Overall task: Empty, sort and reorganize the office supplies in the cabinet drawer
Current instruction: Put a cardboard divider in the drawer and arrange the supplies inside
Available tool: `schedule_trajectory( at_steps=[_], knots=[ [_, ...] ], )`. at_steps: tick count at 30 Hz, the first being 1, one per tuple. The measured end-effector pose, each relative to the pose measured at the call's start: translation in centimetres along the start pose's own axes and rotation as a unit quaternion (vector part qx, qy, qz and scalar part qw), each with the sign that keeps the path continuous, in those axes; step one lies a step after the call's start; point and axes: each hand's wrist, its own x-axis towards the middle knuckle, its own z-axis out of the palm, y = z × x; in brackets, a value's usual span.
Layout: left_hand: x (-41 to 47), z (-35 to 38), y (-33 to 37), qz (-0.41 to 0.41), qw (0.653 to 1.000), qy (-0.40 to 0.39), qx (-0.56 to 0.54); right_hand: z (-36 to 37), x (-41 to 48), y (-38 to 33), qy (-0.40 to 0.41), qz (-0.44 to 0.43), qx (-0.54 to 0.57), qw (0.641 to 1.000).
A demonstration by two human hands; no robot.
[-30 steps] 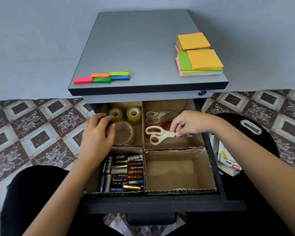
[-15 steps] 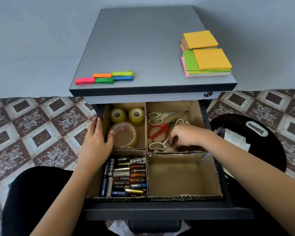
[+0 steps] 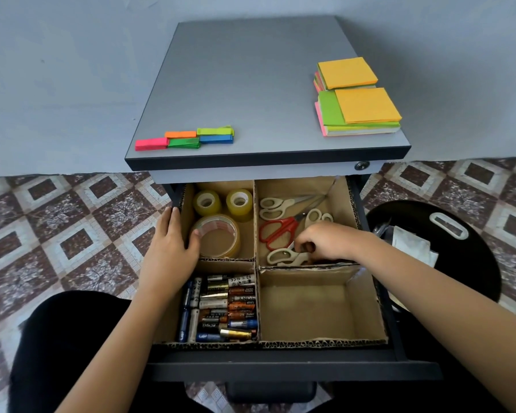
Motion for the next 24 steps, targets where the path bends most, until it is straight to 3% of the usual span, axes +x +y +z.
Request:
schedule_trajectory(
  at_steps=[16,24],
  knots=[
    [0.1,0.0,-0.1,0.002,1.0,-0.001,-0.004,1.0,0.3,0.2,0.035,-0.005,-0.008,0.999],
    [0.1,0.0,-0.1,0.001,1.0,0.0,-0.003,-0.1,-0.3,0.1,0.074,-0.015,0.038,0.996]
  ],
)
